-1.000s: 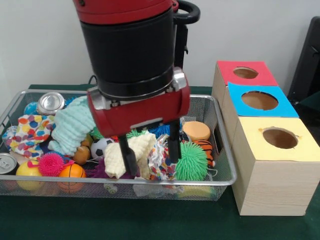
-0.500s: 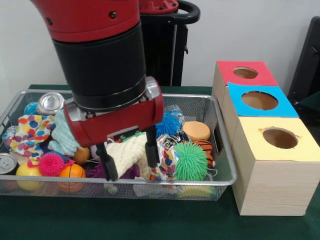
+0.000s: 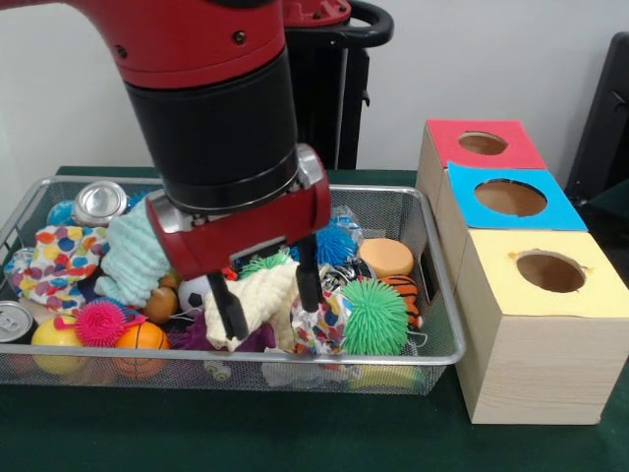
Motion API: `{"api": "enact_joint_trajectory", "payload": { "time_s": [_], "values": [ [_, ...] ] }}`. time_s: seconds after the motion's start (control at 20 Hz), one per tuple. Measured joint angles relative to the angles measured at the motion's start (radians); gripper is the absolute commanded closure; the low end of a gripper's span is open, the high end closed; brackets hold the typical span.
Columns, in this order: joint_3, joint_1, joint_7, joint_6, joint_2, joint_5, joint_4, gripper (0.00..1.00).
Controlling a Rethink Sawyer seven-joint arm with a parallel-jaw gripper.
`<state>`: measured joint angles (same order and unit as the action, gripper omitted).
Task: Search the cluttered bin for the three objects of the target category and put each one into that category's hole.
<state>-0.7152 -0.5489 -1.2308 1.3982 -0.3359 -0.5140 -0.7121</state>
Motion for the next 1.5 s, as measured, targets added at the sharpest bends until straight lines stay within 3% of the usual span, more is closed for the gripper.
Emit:
{"api": "enact_joint_trajectory", "payload": {
  "time_s": [0.3,0.6,1.05,1.5],
  "values": [
    [0.0,-0.023,0.0,-0.051,-0.051,0.019,-0.127,0.0],
    [0.0,-0.032,0.0,-0.074,-0.082,0.03,-0.197,0.0],
    [0.0,-0.034,0.0,-0.097,-0.103,0.032,-0.262,0.0],
    [0.0,-0.035,0.0,-0.123,-0.103,0.032,-0.263,0.0]
  ]
}}
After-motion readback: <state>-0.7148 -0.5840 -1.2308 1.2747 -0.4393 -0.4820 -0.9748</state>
